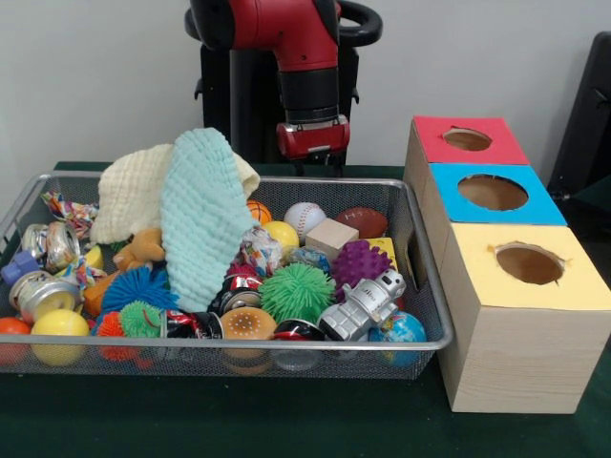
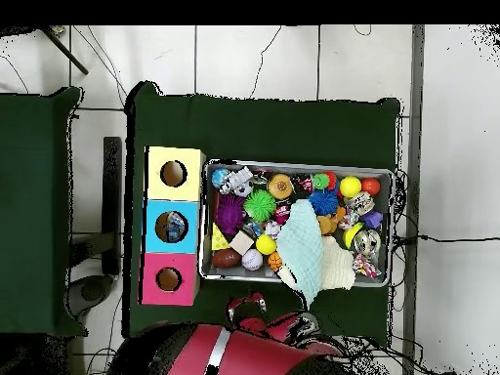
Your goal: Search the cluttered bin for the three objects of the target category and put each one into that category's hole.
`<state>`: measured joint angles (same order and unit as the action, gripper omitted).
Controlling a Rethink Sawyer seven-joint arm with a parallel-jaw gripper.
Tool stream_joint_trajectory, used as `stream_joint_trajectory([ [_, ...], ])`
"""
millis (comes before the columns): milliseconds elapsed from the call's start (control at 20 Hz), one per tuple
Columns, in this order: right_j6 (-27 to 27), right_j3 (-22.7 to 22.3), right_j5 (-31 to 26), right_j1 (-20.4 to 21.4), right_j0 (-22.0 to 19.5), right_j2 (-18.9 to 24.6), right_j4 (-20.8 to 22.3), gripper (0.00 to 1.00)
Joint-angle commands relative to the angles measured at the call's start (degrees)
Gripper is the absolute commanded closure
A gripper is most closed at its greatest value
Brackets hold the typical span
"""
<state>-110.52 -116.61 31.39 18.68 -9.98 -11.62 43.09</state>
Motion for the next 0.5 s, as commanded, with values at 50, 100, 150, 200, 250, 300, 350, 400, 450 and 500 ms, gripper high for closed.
stream_joint_trajectory([
  [50,-6.4,11.1,-3.5,0.2,-1.8,7.1,-2.3,0.0],
  [100,-6.7,10.7,-4.4,1.0,-1.9,7.4,-2.3,0.0],
  [150,-6.9,10.3,-5.6,1.8,-1.9,7.7,-2.3,0.0],
  [200,-7.2,10.0,-6.8,2.7,-2.0,8.1,-2.3,0.0],
  [250,-7.4,9.7,-8.2,3.4,-2.4,8.8,-2.2,0.0],
  [300,-7.5,9.6,-9.4,4.1,-2.9,9.6,-1.9,0.0],
  [350,-7.6,9.5,-10.6,4.8,-3.4,10.4,-1.6,0.0],
  [400,-7.5,9.4,-11.8,5.4,-3.9,11.1,-1.6,0.0],
  [450,-7.3,9.4,-13.0,5.9,-4.4,11.9,-1.6,0.0],
  [500,-7.2,9.4,-14.0,6.2,-4.8,12.6,-1.6,0.0],
])
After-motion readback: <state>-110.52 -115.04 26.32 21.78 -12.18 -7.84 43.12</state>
